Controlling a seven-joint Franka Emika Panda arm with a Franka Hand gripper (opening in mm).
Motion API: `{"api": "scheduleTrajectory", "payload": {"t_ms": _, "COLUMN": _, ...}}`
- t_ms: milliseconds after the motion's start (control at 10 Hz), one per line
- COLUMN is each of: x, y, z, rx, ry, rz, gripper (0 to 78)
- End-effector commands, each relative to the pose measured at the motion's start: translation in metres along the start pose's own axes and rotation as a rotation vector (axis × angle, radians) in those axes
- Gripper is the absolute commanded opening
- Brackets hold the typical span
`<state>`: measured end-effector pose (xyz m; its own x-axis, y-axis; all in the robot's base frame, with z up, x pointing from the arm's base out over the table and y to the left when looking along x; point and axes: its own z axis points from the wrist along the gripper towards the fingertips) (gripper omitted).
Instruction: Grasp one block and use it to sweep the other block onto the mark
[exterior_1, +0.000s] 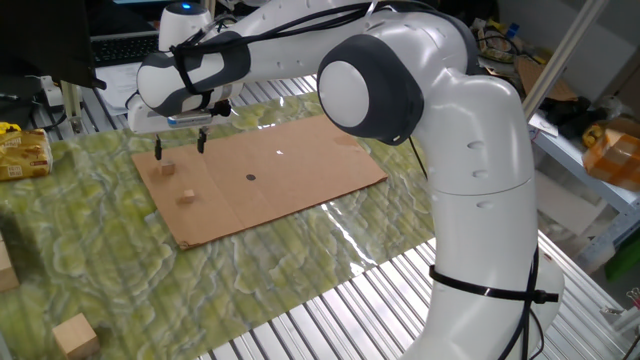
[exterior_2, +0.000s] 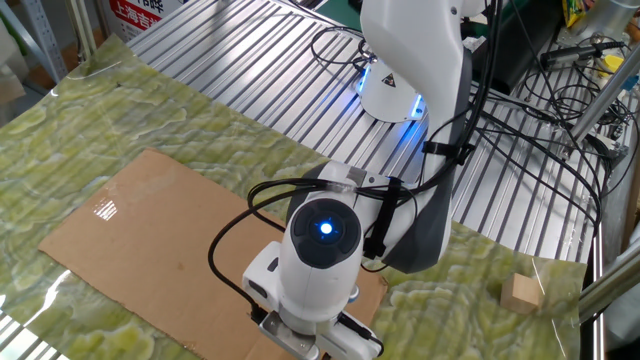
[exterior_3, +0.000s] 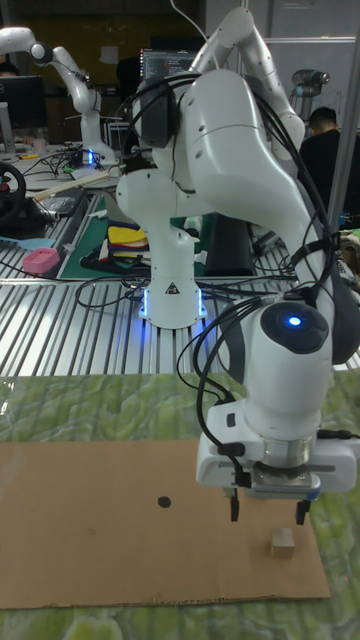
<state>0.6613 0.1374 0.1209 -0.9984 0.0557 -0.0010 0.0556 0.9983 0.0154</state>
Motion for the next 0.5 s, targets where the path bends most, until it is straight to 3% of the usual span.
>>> {"api": "scheduleTrajectory", "payload": {"t_ms": 100, "x": -0.0100, "y": 0.0182, "z": 0.0076, "rx": 0.006, "ry": -0.017, "rz": -0.013, "gripper": 77.5}}
{"api": "scheduleTrajectory", "payload": {"t_ms": 500, "x": -0.0105, "y": 0.0196, "z": 0.0157, "rx": 0.005, "ry": -0.018, "rz": -0.013, "gripper": 77.5}}
